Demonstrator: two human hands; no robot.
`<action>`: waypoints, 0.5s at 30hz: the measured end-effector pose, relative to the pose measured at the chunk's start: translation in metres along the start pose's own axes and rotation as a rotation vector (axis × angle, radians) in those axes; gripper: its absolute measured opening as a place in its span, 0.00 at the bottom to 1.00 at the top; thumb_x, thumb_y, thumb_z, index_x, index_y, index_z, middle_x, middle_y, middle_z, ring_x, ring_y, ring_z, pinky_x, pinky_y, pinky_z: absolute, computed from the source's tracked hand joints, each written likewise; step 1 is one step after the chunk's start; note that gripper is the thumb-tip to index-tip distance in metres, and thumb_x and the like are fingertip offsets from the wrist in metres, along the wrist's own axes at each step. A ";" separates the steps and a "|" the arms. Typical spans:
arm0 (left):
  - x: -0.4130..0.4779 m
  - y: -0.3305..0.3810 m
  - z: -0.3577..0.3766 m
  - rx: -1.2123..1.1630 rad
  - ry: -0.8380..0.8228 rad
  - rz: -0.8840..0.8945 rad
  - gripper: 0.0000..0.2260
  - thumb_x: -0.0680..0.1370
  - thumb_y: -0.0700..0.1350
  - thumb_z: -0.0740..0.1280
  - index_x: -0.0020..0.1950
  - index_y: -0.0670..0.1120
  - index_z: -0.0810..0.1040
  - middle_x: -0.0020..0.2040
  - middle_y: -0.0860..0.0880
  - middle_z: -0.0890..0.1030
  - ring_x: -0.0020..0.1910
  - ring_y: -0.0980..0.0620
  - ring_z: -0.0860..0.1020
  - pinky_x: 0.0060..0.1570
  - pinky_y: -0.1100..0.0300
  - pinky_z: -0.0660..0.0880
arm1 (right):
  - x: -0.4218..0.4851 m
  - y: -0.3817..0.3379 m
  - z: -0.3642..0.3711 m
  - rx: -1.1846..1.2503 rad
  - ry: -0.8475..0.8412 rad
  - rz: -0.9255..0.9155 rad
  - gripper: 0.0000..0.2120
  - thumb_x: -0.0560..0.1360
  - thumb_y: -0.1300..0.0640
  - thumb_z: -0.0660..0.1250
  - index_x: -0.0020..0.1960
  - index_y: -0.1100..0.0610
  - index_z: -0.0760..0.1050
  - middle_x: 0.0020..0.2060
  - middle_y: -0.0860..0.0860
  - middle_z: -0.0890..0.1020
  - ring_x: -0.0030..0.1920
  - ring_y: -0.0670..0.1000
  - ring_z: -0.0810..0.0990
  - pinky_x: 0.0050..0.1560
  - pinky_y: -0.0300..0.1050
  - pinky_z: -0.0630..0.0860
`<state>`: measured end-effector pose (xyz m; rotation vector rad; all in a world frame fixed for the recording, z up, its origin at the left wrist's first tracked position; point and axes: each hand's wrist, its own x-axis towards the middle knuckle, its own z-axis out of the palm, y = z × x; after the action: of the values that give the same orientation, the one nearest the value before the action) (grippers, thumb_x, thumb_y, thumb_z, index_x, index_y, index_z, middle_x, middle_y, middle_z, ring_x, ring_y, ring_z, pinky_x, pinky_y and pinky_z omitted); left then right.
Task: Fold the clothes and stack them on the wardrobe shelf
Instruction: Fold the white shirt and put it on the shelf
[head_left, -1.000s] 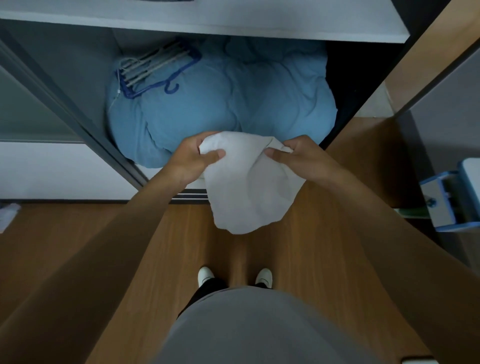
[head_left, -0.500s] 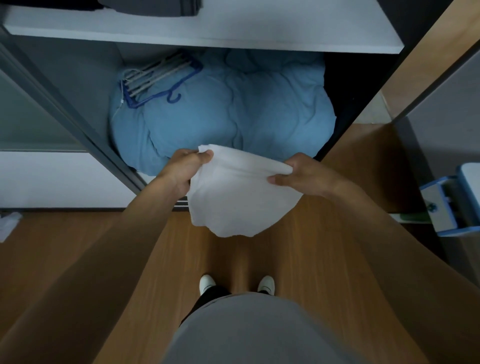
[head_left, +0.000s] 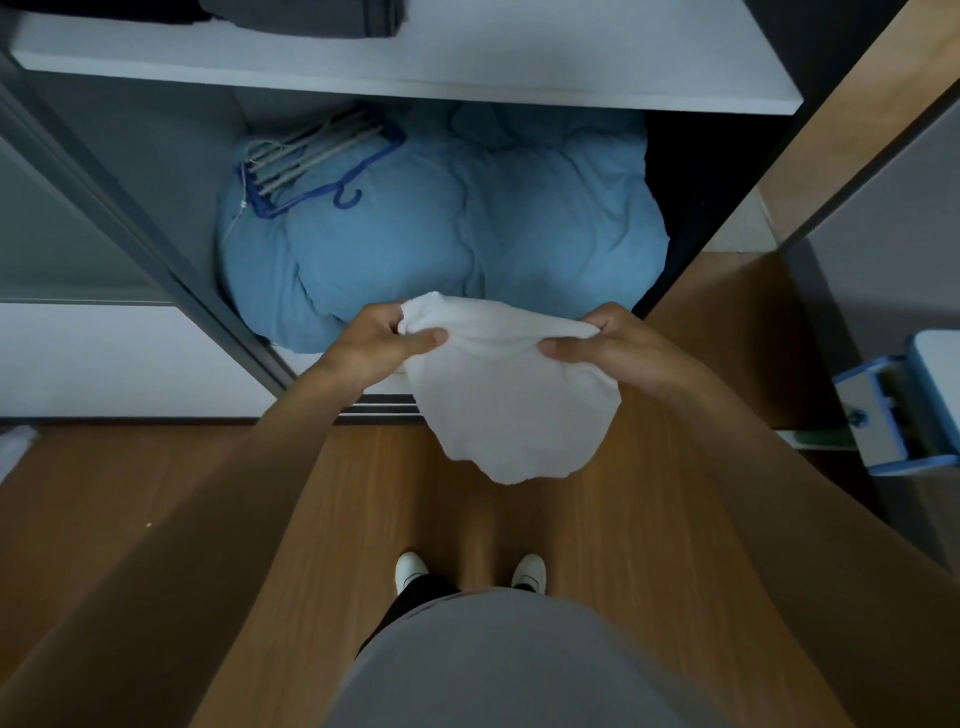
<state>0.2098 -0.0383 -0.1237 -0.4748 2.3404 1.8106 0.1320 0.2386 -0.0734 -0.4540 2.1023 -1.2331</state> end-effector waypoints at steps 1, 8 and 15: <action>0.001 -0.002 0.000 -0.009 0.027 0.021 0.09 0.75 0.52 0.74 0.52 0.52 0.83 0.46 0.58 0.86 0.45 0.61 0.83 0.40 0.72 0.75 | -0.002 0.000 -0.001 0.024 -0.001 0.003 0.20 0.73 0.46 0.74 0.43 0.65 0.82 0.39 0.53 0.86 0.38 0.51 0.85 0.36 0.37 0.76; 0.008 0.006 0.011 -0.436 0.075 -0.151 0.18 0.77 0.61 0.66 0.52 0.48 0.84 0.49 0.47 0.87 0.48 0.49 0.86 0.45 0.58 0.80 | 0.002 0.004 -0.009 0.688 -0.036 -0.021 0.19 0.74 0.38 0.69 0.52 0.52 0.86 0.52 0.53 0.86 0.54 0.53 0.85 0.48 0.43 0.81; 0.011 0.008 0.007 -0.510 0.224 -0.390 0.15 0.78 0.60 0.67 0.50 0.48 0.79 0.36 0.52 0.86 0.36 0.53 0.85 0.35 0.61 0.78 | -0.005 0.046 0.065 0.896 -0.111 0.107 0.35 0.62 0.34 0.77 0.63 0.51 0.78 0.57 0.48 0.85 0.59 0.50 0.83 0.51 0.45 0.81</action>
<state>0.1964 -0.0313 -0.1216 -1.1578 1.7015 2.2171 0.1810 0.2229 -0.1340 0.0028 1.2658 -1.8515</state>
